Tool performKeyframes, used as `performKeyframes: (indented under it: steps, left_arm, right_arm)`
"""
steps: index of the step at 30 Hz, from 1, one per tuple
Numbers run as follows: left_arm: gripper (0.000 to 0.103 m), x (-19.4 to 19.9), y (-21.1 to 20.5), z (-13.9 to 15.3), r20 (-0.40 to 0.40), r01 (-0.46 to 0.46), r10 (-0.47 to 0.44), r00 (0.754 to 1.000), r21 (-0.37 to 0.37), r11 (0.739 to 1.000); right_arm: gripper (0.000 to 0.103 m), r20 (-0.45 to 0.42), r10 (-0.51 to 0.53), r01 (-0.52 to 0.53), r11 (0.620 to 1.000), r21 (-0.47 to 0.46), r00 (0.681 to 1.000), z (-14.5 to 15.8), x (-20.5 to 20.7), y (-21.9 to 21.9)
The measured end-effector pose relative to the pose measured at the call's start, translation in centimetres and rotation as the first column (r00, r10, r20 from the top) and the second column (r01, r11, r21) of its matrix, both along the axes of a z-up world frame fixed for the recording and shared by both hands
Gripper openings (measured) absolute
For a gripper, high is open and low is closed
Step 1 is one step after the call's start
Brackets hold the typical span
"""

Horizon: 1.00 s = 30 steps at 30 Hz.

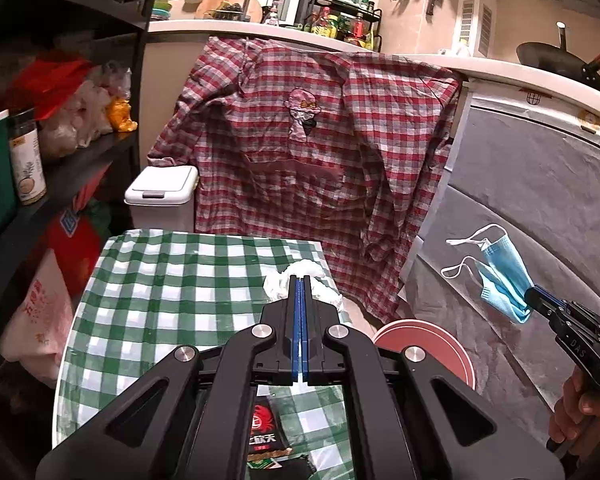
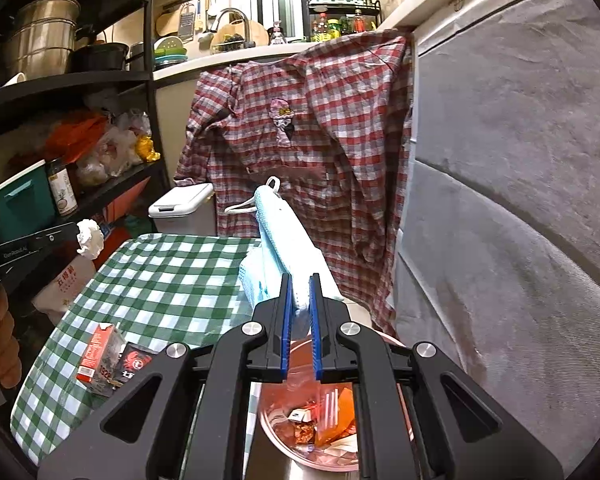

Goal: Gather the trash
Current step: 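Carry the tissue with the left tool over the pink bucket while the right tool carries the mask there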

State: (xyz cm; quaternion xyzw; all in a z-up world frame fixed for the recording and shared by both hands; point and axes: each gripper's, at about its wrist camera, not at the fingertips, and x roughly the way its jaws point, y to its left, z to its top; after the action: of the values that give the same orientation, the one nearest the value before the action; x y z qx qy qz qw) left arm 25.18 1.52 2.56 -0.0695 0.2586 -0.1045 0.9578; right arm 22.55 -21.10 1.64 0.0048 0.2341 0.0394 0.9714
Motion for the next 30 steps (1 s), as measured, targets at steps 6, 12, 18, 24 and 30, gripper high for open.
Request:
performKeyframes:
  steps: [6,12,18,24,30]
  left_arm:
    - [0.000,0.3,-1.8,-0.3,0.000,0.028,-0.028,1.000,0.005,1.000]
    - [0.000,0.5,-3.7,-0.8,-0.006,0.064,-0.064,0.998,0.015,0.998]
    - [0.000,0.7,-5.3,-1.4,-0.016,0.100,-0.100,0.995,0.027,0.995]
    - [0.000,1.2,-6.9,-2.2,-0.030,0.139,-0.138,0.990,0.038,0.990]
    - [0.000,1.7,-8.7,-2.9,-0.043,0.170,-0.169,0.985,0.042,0.984]
  right_arm:
    - [0.008,0.004,-0.022,0.022,1.000,-0.006,1.000,0.0,-0.1,-1.0]
    - [0.008,0.003,-0.051,0.051,0.999,-0.002,0.999,0.1,-0.2,-2.2]
    - [0.008,-0.008,-0.079,0.079,0.997,0.002,0.997,-0.2,-0.2,-3.4]
    - [0.008,-0.017,-0.096,0.096,0.995,-0.008,0.995,-0.5,-0.2,-4.0]
    - [0.008,-0.027,-0.114,0.114,0.993,-0.012,0.993,-0.8,0.1,-4.9]
